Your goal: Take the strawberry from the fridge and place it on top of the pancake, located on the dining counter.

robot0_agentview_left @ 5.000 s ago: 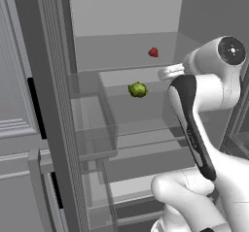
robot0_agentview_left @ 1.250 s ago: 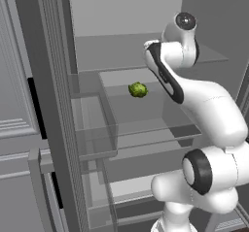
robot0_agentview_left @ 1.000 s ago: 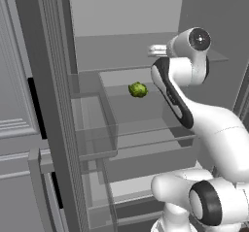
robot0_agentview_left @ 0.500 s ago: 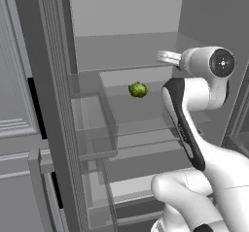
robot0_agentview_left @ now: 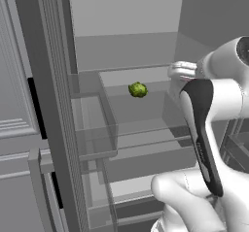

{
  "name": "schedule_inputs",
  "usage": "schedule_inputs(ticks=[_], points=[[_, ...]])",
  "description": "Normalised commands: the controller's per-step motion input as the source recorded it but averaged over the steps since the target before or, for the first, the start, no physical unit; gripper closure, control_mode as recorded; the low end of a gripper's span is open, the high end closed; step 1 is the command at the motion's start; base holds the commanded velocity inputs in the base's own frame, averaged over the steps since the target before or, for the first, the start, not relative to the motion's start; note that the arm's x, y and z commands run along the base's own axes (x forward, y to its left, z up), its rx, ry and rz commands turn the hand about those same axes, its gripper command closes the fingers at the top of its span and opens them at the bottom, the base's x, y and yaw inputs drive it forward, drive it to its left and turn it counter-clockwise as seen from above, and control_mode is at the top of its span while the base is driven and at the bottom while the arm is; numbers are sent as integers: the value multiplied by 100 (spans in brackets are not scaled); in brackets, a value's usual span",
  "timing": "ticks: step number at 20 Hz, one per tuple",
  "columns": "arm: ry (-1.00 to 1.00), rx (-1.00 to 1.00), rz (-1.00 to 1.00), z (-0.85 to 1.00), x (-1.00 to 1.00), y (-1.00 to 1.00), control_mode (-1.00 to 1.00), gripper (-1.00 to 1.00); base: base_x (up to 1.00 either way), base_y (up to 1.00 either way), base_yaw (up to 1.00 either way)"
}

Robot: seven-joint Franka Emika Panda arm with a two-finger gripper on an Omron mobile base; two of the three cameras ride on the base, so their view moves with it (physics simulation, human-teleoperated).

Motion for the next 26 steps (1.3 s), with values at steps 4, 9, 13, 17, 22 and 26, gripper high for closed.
schedule_inputs(ticks=[4,9,13,17,22,26], points=[[23,-6,12,-100,-52,-5,-100,100,0,0,0],[26,-5,20,-93,-9,1,-100,100,0,0,0],[28,-17,25,-60,5,4,-100,100,0,0,0],[33,-21,20,-12,24,9,-100,100,0,0,0],[9,-4,0,-23,-2,0,-100,100,0,0,0],[0,0,0,-5,-4,0,-100,100,0,0,0]])
